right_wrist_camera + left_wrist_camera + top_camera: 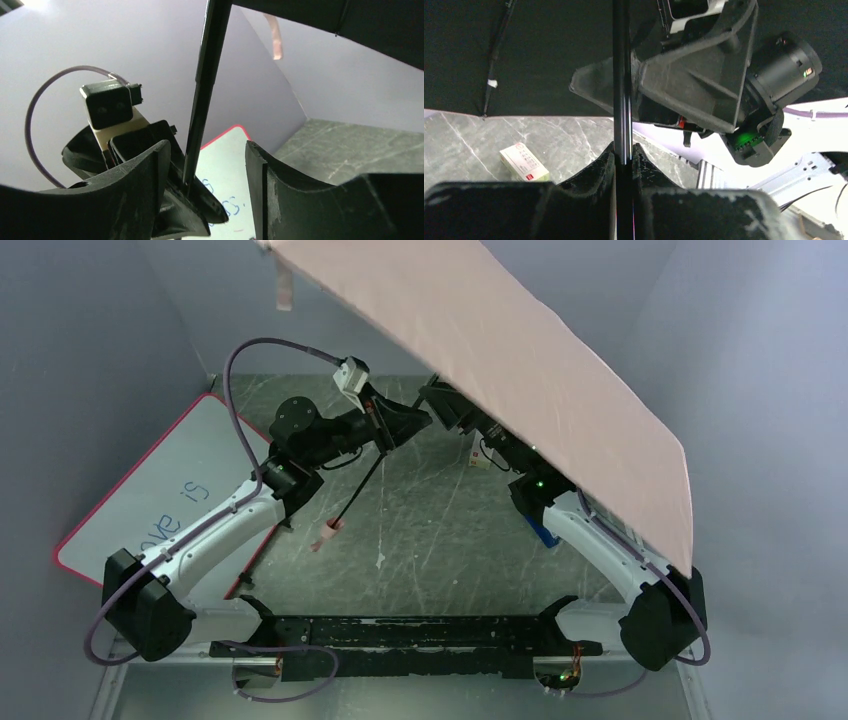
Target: Put away the umbrella
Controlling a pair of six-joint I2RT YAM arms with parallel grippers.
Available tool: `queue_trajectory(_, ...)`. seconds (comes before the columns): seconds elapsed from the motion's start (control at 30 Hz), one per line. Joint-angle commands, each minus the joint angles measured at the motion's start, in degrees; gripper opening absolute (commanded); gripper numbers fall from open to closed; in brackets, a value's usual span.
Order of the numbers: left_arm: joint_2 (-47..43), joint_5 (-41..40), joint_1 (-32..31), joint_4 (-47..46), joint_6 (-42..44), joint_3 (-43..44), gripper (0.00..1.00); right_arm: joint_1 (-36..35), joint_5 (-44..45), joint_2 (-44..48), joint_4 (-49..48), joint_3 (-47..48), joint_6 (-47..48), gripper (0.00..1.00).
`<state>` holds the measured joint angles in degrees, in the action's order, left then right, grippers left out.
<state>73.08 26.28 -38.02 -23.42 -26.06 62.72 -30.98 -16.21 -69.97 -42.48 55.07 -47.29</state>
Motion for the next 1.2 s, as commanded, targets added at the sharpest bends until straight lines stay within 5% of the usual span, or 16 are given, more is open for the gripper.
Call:
queue_trajectory(0.0,-0.6,-2.42,2.15,-7.69,-7.12,-1.43,0.05,-0.05,2.43,1.47,0.56,-1.6,2.2,0.6)
queue_trajectory(0.5,-2.73,-6.78,3.56,-11.2,-8.5,-4.62,0.05,-0.04,17.38,4.44,-2.17,-5.22,-2.04,0.62)
queue_trajectory(1.17,-1.98,-3.98,2.96,-11.87,-7.78,-4.36,0.05,-0.05,27.91,-10.67,-9.47,8.31,-9.13,0.73)
